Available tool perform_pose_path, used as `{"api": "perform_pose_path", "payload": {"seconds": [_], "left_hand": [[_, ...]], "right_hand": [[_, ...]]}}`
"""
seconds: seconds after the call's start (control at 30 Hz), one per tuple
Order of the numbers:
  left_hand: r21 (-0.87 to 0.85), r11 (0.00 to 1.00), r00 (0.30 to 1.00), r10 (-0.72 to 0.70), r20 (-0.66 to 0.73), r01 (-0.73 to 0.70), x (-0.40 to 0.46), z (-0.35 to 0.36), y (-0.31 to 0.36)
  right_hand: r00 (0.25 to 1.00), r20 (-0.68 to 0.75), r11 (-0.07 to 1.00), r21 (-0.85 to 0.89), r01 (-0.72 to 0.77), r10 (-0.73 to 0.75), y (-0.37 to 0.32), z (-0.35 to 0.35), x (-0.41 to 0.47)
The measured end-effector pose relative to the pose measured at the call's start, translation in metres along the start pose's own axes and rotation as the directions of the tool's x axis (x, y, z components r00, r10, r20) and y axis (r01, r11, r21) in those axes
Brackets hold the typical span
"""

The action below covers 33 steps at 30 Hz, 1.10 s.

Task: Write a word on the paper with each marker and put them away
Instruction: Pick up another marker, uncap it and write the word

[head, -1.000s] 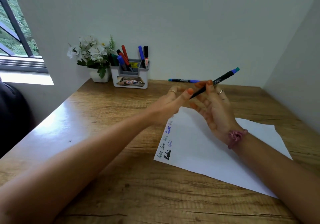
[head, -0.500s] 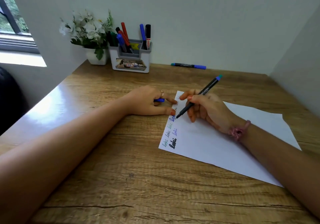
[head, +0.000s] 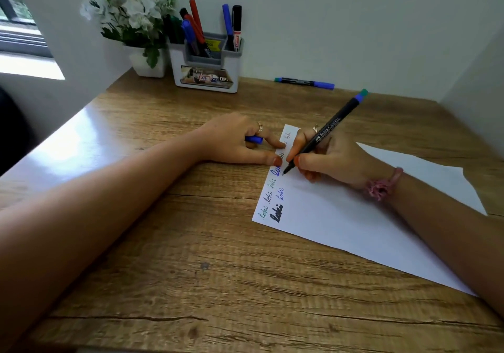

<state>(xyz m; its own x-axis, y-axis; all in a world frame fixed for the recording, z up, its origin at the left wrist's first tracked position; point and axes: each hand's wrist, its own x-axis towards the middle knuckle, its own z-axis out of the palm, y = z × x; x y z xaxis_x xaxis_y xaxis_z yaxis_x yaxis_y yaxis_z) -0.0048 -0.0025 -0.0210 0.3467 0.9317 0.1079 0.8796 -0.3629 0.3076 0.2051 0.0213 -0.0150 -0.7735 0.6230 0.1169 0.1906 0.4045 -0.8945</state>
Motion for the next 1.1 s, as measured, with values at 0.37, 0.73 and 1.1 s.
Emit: {"api": "perform_pose_path", "payload": {"seconds": [0.37, 0.73, 1.1], "left_hand": [[-0.018, 1.0, 1.0, 0.001, -0.01, -0.002, 0.0, 0.0, 0.001], [-0.005, 1.0, 0.999, 0.017, -0.041, -0.017, 0.001, 0.002, -0.003], [0.007, 1.0, 1.0, 0.021, -0.016, -0.021, 0.003, 0.003, -0.005]], "right_hand": [[0.999, 0.049, 0.999, -0.029, 0.025, -0.023, 0.006, 0.003, -0.002], [0.995, 0.097, 0.999, -0.047, 0.023, -0.019, 0.011, 0.002, -0.001], [0.996, 0.084, 0.997, -0.068, 0.022, -0.016, 0.009, 0.003, 0.0]]}}
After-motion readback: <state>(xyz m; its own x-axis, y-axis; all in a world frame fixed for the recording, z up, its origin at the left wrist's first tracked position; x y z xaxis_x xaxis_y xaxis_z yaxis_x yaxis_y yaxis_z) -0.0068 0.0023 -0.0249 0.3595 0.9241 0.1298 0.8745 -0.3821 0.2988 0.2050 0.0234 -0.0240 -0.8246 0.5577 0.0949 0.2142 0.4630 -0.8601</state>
